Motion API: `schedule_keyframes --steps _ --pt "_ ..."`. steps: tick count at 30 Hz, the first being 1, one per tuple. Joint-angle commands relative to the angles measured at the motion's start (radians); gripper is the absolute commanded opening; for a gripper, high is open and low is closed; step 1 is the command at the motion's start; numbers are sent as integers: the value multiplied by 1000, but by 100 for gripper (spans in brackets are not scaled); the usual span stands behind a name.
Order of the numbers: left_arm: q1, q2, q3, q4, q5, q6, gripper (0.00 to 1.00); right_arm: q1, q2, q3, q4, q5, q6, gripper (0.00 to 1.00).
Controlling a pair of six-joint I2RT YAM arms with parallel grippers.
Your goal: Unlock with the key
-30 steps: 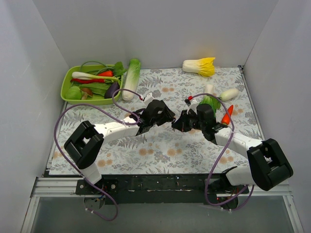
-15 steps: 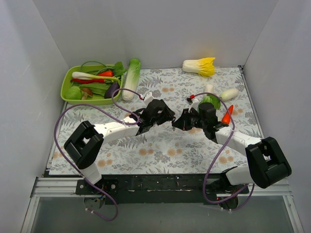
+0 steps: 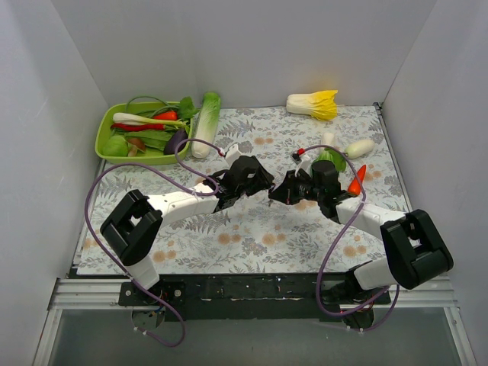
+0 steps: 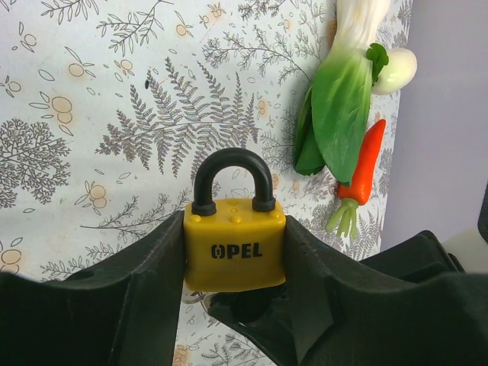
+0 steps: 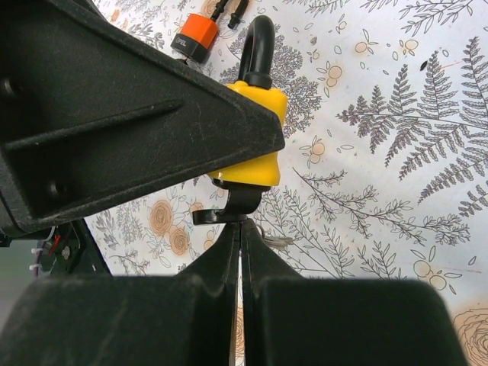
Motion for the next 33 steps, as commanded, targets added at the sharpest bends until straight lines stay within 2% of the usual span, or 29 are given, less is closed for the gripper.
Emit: schedule_keyframes --steps 1,16,33 --pt "-31 -49 44 21 30 -9 0 -10 7 49 116 4 8 1" --pt "-57 -35 38 22 21 6 0 -34 24 76 128 4 7 1" --pt "-101 -45 0 68 -19 100 0 -91 -16 61 199 2 22 1"
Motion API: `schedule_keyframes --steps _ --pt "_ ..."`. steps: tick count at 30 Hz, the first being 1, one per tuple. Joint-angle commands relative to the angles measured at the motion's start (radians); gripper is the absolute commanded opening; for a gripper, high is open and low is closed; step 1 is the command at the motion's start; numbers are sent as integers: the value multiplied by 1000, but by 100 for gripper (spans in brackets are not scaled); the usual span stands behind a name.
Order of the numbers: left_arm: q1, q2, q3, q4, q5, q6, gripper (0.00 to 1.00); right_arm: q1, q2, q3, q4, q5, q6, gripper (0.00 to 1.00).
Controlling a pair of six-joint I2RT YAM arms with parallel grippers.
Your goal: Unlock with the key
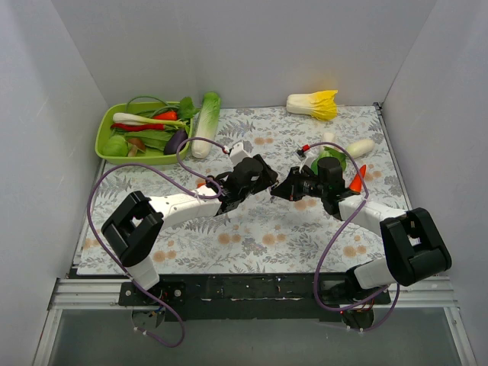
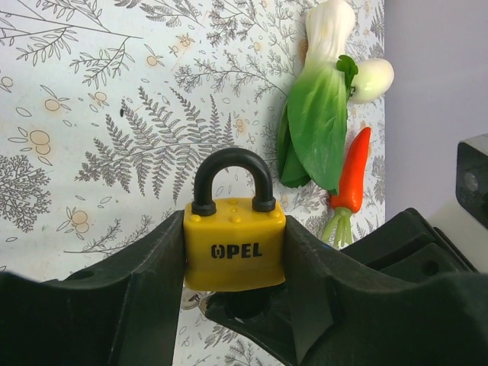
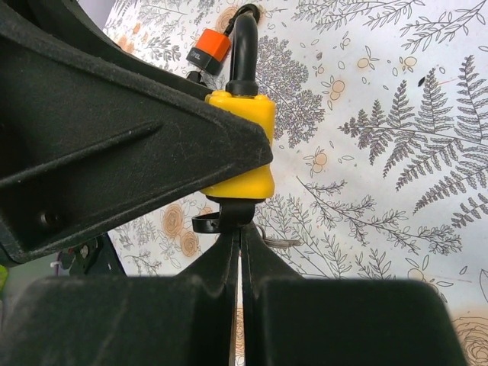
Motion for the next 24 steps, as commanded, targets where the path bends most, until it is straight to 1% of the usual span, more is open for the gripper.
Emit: schedule_keyframes --steps 1,8,24 --pt "-61 -45 -7 -2 57 22 0 -35 -41 41 169 93 3 1" --pt "-70 -37 -10 4 74 14 0 -53 -60 23 253 104 11 1" --pt "-77 -38 -44 1 75 35 0 -95 -141 -22 382 128 15 1"
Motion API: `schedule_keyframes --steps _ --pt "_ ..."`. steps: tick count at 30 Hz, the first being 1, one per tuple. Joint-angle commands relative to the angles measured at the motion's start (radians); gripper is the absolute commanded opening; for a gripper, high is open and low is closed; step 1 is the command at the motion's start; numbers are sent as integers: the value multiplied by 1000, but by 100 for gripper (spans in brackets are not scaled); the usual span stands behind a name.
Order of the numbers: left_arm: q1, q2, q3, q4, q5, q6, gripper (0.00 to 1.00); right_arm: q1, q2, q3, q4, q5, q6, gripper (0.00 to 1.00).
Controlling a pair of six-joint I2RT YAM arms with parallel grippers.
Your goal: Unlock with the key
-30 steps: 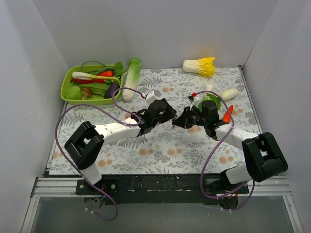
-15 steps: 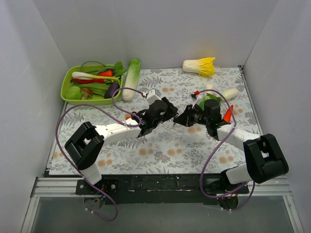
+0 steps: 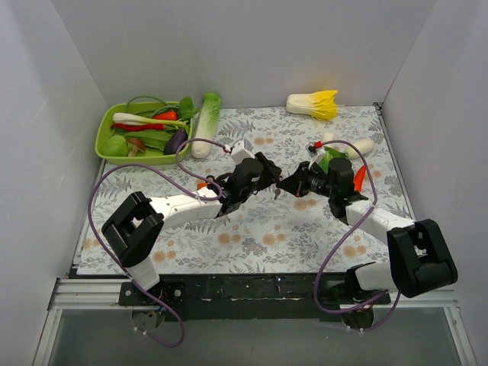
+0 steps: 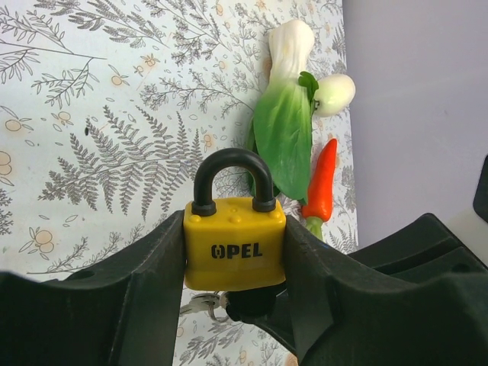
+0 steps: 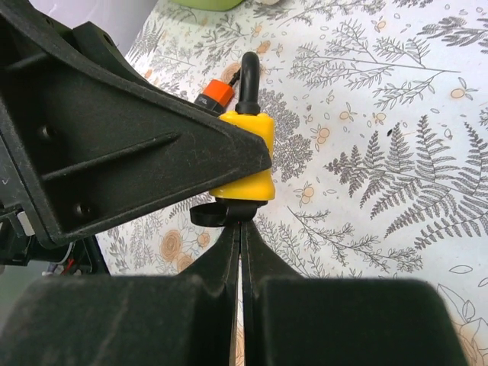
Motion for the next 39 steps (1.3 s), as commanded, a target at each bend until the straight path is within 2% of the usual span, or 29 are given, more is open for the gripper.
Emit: schedule_keyframes --steps 1,9,17,39 --pt "-58 -40 -36 -92 102 25 0 -39 -62 22 270 133 2 1" --pt "-60 -51 -33 -86 90 -76 0 -38 -15 -24 373 125 30 1" --pt "-60 -45 -46 6 166 -197 0 -36 -8 -92 500 159 62 1" --pt "-69 -17 -59 152 338 -356 0 -9 65 -128 577 225 7 1"
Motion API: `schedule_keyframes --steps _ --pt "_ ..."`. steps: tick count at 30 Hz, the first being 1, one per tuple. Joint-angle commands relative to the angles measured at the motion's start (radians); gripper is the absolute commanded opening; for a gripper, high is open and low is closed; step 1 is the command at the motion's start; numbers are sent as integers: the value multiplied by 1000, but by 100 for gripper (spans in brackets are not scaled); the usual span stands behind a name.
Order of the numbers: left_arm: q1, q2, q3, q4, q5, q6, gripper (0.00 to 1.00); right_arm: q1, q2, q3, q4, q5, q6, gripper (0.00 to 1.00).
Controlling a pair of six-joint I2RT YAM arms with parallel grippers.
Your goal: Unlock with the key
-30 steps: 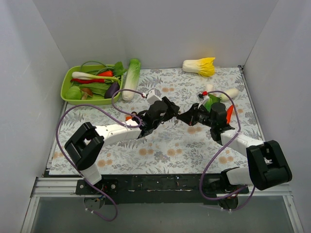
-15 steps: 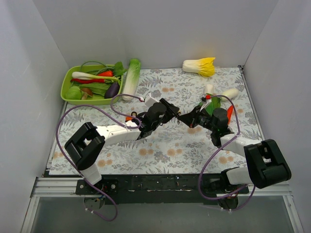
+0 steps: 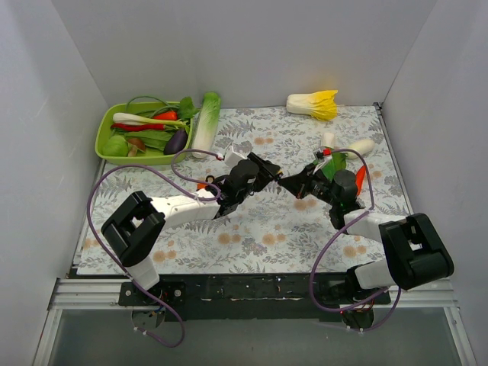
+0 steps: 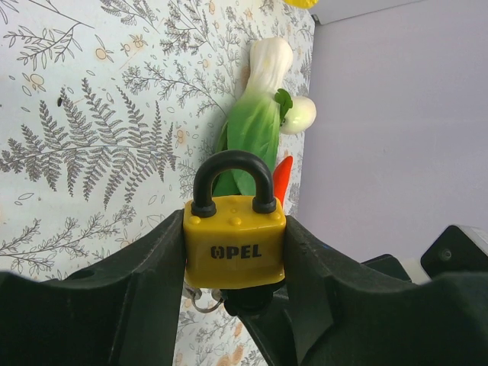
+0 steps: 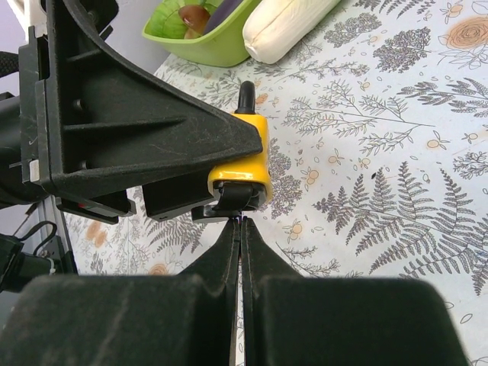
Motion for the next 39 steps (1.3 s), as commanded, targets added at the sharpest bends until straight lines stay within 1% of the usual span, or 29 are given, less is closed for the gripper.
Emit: schedule_keyframes --steps 1,10,11,14,23,27,30,32,34,36,39 --pt "-86 -16 -19 86 316 -96 0 2 17 22 152 181 -66 1" --pt "-86 -40 -29 107 319 -132 0 6 16 2 154 210 -111 1" --pt "-86 -37 -25 109 354 -138 0 8 17 -1 163 214 -114 1" --pt "-86 -28 -34 159 388 -179 0 18 32 -9 198 226 -114 1" --pt "-89 -10 -28 206 421 -224 0 69 48 -27 275 276 -126 1" --pt "-93 3 -34 250 445 -251 0 103 68 -17 290 303 -163 1" --pt "-98 7 -11 241 448 -239 0 116 94 -9 304 303 -160 1" --pt "-98 7 -15 227 444 -235 0 118 100 -1 293 298 -155 1" --pt "-94 -11 -35 207 410 -233 0 117 77 -4 278 304 -154 1" --pt "-71 -28 -72 210 399 -233 0 118 56 -9 235 315 -154 1" --pt "-32 -50 -83 152 370 -212 0 118 17 -23 185 318 -157 1"
